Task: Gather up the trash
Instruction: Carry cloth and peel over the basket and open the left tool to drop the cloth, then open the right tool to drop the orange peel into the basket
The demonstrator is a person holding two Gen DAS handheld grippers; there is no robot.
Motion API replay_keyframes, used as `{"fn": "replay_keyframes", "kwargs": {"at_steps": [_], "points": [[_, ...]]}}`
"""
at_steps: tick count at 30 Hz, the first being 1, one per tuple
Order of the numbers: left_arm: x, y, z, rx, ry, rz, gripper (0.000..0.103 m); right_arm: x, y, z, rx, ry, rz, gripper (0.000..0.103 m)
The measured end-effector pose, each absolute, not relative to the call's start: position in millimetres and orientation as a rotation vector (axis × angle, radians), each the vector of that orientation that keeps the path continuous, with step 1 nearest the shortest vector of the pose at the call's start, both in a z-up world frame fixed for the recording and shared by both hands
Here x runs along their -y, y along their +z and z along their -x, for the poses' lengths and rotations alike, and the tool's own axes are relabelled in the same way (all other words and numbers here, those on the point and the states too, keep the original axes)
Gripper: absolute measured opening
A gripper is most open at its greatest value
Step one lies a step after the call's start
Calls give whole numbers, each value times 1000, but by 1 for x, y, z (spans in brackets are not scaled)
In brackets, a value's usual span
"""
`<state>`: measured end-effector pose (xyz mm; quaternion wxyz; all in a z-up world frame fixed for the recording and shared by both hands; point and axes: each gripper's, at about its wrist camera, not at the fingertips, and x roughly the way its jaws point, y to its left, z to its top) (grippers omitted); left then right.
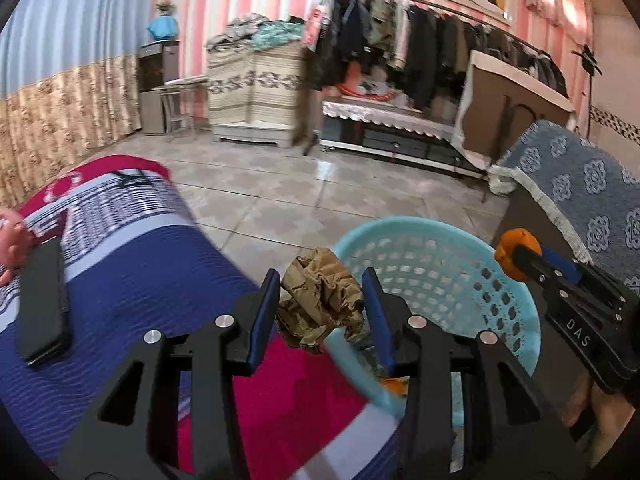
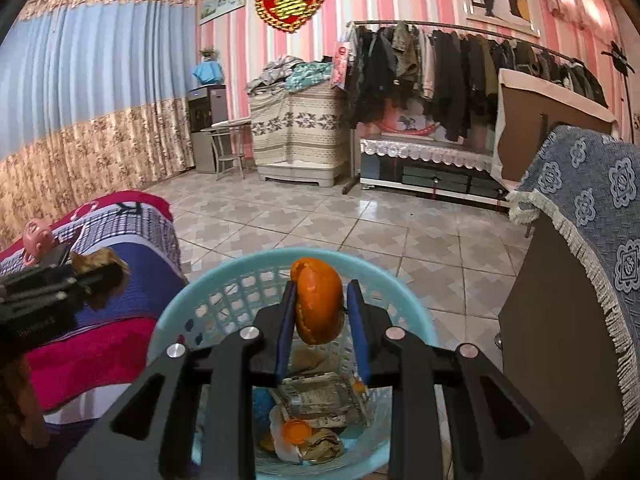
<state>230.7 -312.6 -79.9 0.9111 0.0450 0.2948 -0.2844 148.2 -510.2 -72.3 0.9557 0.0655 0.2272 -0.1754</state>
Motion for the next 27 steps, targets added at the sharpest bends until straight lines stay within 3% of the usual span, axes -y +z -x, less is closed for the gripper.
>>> {"fn": "replay_keyframes", "kwargs": {"at_steps": [12,13,15,17,27], "points": [[361,-81,-237,-581,-628,-150,46,525,-78,-147,-448,-380,-190,26],[362,-80,-238,-578,-625,-152,49,525,-79,-146,-448,-379,-189,26],[361,-77,-239,-575,-613,-149,74,525,-79,-147,-452,-375,-189,26],[356,-74,-240,-568,-597,-133,82,526,-81,-147,-455,-375,-197,26],[299,-69,-240,-560,-437,-115,97,513,-81,-154,-467,-349,-192,26]]}}
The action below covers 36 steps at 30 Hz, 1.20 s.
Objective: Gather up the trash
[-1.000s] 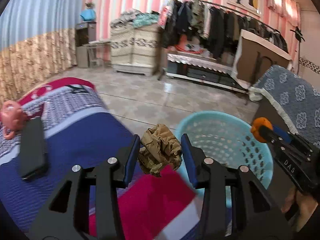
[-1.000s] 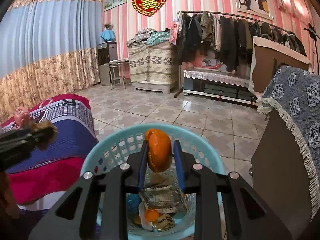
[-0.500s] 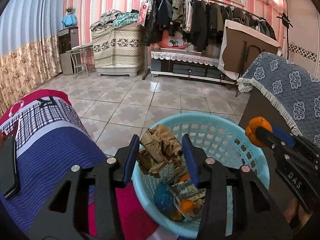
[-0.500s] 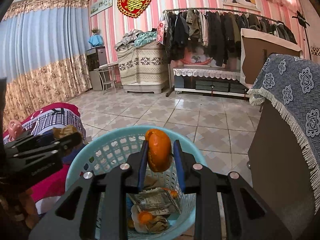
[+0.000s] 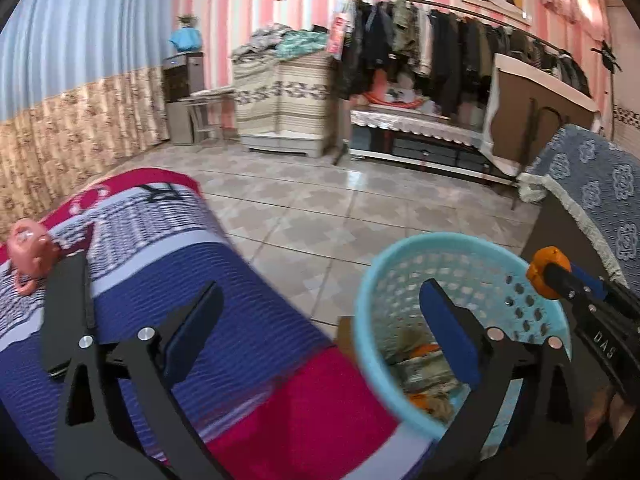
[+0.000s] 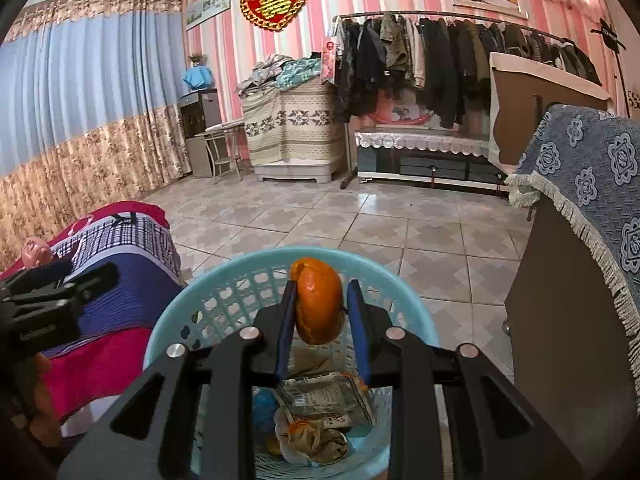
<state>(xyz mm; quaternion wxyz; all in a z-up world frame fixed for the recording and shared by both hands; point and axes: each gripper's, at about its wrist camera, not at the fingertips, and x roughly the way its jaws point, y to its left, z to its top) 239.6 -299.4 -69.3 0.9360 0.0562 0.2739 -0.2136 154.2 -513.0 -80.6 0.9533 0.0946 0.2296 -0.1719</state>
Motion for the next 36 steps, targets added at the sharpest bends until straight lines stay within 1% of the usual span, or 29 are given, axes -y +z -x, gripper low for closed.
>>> {"fn": "replay_keyframes", "kwargs": {"at_steps": [3,4,5,6,7,9,10,11,12,15,18,22,24,26,31,36], "points": [[280,-64,-236,-553,-393,-106,97,508,-81,-157,-471,-337,-190,28],[274,-62,-235,-551,-383,-104,97,507,-81,-158,-467,-336,-193,30],[264,-60,-233,-548,-364,-101,97,505,-81,-159,-465,-334,-196,49],[257,-59,-231,-548,-349,-97,97,503,-81,-159,-462,-338,-194,74],[250,-58,-229,-550,-336,-93,97,499,-81,-159,-453,-347,-184,81],[234,-58,-225,-563,-311,-80,97,495,-78,-158,-443,-344,-172,85],[227,-59,-222,-572,-302,-75,97,493,-77,-158,-444,-338,-172,89],[221,-61,-220,-582,-298,-72,97,490,-77,-158,-446,-339,-170,94],[211,-63,-215,-598,-286,-70,97,488,-77,-158,-449,-343,-167,96],[188,-71,-198,-611,-238,-68,97,480,-78,-158,-473,-347,-160,98],[165,-75,-179,-619,-200,-63,97,472,-78,-152,-485,-323,-175,98],[137,-73,-153,-607,-140,-71,97,452,-63,-132,-436,-271,-184,98],[124,-68,-138,-586,-109,-88,97,436,-49,-122,-398,-241,-194,98],[112,-62,-127,-570,-94,-95,97,416,-41,-115,-407,-199,-188,98],[79,-44,-99,-533,-101,-53,98,356,-37,-92,-436,-95,-108,98],[54,-31,-72,-493,-102,-27,98,312,-30,-63,-425,-63,-63,98]]}}
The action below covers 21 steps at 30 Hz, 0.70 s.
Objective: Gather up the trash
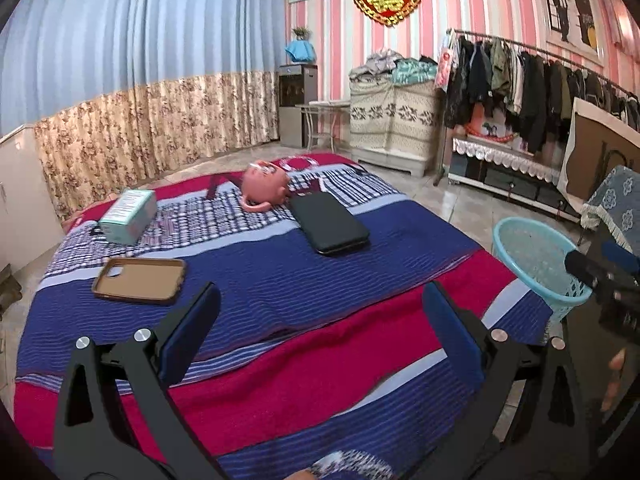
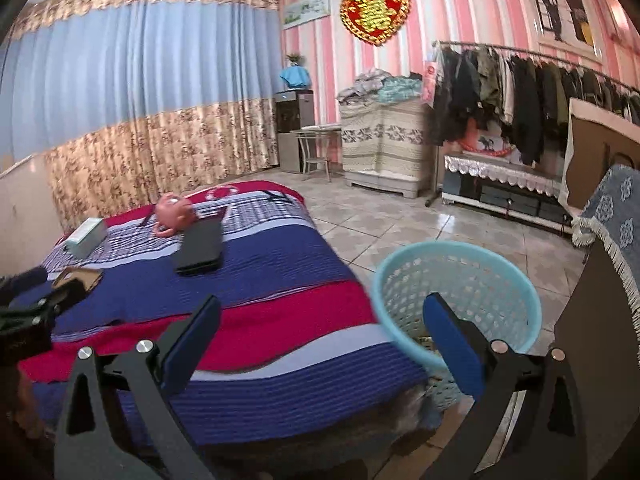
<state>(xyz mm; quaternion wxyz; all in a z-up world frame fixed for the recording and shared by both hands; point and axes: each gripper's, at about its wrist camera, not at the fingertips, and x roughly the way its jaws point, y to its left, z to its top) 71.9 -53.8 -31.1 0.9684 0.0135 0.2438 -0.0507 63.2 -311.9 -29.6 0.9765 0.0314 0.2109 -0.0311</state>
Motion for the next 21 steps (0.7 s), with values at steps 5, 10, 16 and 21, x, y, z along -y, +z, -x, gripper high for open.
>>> {"fn": "replay_keyframes", "kwargs": {"at_steps": [5,10,16,21], "points": [[33,-19,-53,-489,-82,-9,98,271,-19,-35,-391,-81,13,98],[16,-14,-26,-475,-37,-45,98,250,-16,-12,-389,-85,22,98],[4,-11,9,-407,-22,-23,98,238,-12,7,-371,-113,43,98],[3,-13,22,-375,-18,13,98,232,-5,19,-350,-118,42,98]]}}
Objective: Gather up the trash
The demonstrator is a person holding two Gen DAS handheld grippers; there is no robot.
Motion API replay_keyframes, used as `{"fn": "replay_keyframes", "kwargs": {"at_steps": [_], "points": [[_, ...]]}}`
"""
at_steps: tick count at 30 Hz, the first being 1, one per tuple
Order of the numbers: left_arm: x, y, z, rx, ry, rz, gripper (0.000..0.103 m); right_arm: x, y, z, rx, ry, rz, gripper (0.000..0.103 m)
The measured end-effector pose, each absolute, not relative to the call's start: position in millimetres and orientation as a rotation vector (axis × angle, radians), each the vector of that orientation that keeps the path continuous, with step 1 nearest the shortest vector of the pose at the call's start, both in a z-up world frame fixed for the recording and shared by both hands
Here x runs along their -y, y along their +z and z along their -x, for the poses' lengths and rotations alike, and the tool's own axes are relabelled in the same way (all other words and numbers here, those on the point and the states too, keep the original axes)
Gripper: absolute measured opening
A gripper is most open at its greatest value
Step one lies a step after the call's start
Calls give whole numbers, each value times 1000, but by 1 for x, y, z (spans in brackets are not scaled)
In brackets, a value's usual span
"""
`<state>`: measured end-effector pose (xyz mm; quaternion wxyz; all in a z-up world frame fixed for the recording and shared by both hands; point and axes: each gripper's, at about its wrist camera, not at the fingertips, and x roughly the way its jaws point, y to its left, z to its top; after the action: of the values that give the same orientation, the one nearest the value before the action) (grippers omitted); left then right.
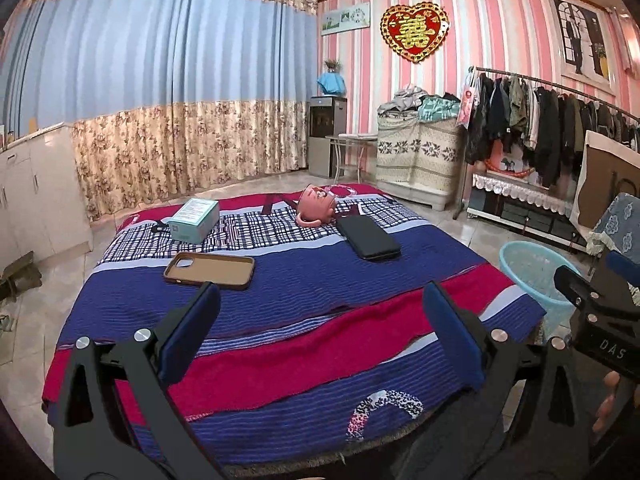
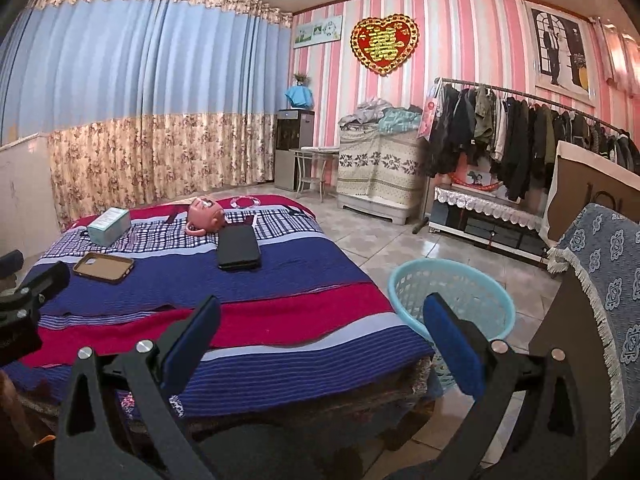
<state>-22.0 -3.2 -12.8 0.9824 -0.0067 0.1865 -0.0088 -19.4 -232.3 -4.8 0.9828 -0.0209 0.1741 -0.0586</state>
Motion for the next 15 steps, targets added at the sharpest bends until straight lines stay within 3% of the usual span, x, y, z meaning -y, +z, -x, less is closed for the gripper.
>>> {"fn": "replay_keyframes", "kwargs": {"at_steps": [15], "points": [[-7,-18,31,-377,-25,54,98,212,6,33,-289,-109,78,98]]}}
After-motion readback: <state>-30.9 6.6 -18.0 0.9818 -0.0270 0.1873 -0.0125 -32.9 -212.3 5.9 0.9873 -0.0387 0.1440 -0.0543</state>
